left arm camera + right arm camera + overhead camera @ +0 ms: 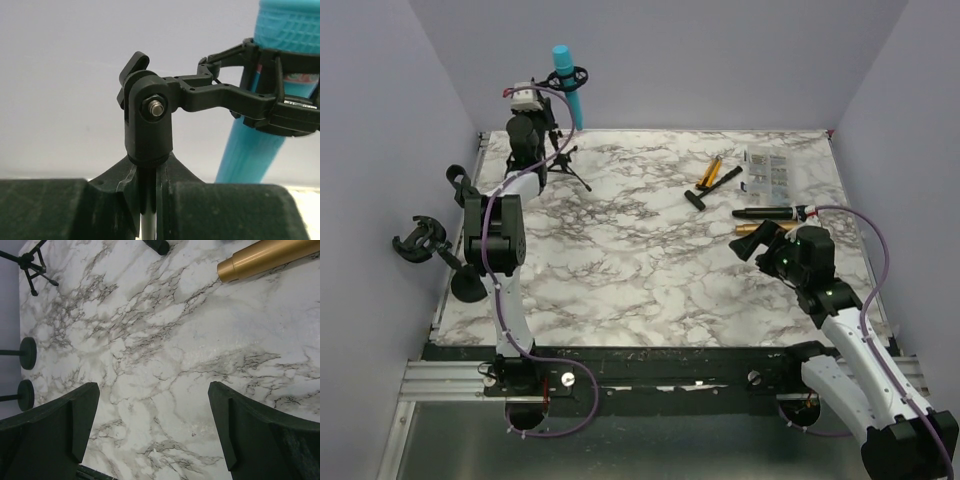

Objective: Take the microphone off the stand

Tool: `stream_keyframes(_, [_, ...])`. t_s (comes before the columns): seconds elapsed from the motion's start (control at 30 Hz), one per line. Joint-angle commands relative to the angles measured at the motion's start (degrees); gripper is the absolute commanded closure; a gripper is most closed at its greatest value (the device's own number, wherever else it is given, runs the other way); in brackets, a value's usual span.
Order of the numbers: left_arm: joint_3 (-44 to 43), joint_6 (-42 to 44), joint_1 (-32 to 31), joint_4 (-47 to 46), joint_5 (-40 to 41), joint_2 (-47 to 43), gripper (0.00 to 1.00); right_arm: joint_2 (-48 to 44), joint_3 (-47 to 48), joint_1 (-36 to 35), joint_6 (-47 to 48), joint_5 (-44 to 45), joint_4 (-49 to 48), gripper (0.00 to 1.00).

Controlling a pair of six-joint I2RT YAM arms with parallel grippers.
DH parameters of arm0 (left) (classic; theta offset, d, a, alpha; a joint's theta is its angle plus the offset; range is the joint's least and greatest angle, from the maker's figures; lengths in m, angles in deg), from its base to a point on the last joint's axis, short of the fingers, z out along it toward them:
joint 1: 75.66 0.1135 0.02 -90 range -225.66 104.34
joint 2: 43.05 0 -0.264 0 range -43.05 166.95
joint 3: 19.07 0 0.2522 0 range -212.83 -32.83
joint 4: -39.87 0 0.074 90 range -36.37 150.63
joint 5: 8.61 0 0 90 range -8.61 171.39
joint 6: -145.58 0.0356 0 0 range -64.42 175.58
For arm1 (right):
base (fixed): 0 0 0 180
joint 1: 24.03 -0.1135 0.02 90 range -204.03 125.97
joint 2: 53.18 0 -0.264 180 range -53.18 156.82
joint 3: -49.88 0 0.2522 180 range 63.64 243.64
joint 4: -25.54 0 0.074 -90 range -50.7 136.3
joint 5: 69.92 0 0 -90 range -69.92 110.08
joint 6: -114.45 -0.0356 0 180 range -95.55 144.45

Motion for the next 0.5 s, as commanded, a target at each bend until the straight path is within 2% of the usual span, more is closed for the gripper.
stream_keyframes(0.0, [12.26,2.32,-8.24,-0.55,5.38,-8.84,1.00,-1.63,1.17,-0.38,2.49,1.41,-0.86,0.00])
stream_keyframes(0.07, [18.99,1.21,-10.78,-3.21,6.77,-13.21,1.00,-1.07,1.70,-0.38,3.69,1.23,-0.51,0.00])
stream_keyframes(0.23, [33.90,1.26,-20.13,-6.73,16.59,-23.88,1.00,1.20,2.86,-0.38,4.93,1.51,0.92,0.00])
stream_keyframes(0.47, [48.70,1.97,-32.93,-7.86,27.46,-36.53,1.00,1.11,4.72,-0.38,6.64,-2.97,0.98,0.00])
